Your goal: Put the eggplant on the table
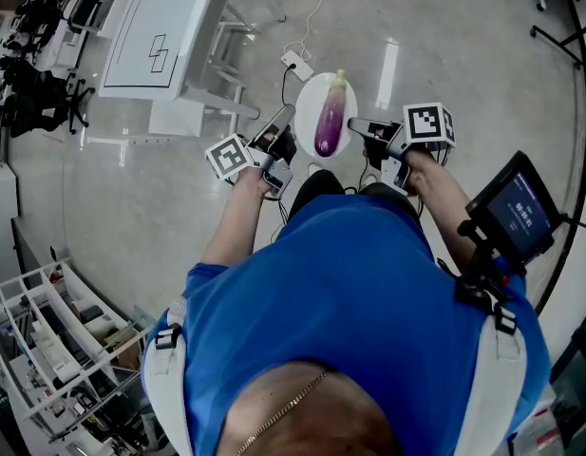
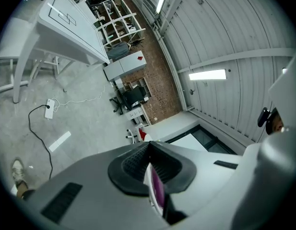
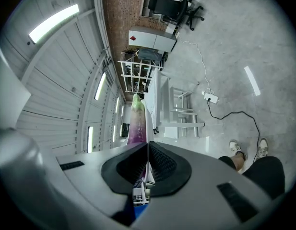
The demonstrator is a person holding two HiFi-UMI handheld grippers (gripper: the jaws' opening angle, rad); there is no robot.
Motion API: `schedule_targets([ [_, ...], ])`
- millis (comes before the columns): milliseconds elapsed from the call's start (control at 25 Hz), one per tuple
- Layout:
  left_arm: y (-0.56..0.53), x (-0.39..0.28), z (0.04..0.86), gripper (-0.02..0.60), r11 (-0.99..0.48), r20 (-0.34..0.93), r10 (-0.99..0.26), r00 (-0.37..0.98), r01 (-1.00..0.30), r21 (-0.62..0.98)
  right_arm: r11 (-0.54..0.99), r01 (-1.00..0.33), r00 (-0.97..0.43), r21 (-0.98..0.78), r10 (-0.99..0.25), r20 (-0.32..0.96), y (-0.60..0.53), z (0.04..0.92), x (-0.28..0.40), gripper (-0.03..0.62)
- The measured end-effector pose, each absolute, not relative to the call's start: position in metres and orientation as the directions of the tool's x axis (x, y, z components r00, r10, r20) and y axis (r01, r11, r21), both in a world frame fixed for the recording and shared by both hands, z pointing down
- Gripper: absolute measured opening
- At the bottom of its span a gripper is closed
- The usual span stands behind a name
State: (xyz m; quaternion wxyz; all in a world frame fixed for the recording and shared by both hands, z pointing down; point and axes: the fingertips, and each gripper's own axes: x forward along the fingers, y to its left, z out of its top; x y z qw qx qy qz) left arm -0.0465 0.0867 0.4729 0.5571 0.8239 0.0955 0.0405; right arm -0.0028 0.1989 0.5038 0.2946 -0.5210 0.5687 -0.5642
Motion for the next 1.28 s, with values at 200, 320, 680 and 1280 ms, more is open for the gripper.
schedule_targets([
  [200,0.150,-0.135,0.487,0.008,-0.363,-0.002,0.081,0.997,0.032,0.931,-0.157,-0.245,-0.401,-0.957,-0.882,0.247,0.257,0.519,-0.078,0.012],
  [320,0.137,-0.109,0.488,0.008,-0.362,-0.004,0.110,0.994,0.044,0.931,-0.165,-0.248,-0.375,-0.954,-0.892,0.252,0.246,0.520,-0.055,0.012],
  [680,0.065,-0.019,0.482,0.008,-0.340,-0.022,0.205,0.978,0.092,0.936,-0.202,-0.238,-0.272,-0.950,-0.925,0.265,0.180,0.513,0.023,0.012],
  [1280,0.017,0.049,0.451,0.008,-0.355,-0.042,0.308,0.950,0.156,0.922,-0.201,-0.238,-0.146,-0.950,-0.960,0.240,0.135,0.487,0.080,0.012],
])
